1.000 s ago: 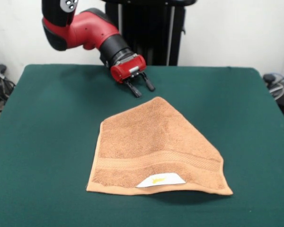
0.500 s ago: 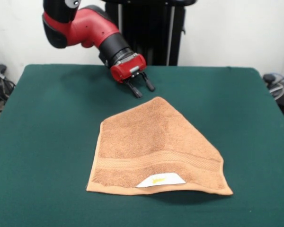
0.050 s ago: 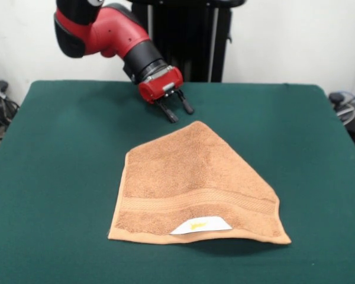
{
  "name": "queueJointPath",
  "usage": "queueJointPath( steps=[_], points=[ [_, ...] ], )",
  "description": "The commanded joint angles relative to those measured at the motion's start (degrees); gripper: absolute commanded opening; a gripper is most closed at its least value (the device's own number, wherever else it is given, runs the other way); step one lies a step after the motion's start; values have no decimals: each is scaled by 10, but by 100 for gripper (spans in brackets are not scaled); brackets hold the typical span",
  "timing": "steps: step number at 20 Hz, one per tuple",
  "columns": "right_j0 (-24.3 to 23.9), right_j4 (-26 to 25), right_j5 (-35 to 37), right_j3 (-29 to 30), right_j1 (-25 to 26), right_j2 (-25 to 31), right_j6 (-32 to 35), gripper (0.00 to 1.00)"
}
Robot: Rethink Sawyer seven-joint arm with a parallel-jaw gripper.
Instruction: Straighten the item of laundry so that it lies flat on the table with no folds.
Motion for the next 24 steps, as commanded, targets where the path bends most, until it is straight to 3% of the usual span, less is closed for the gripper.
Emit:
queueJointPath(
  steps=[1,15,24],
  points=[
    [53,69,328,-113,115,143,236,100],
    [72,32,374,-113,83,149,297,100],
    [77,32,384,-106,71,149,299,100]
  ],
)
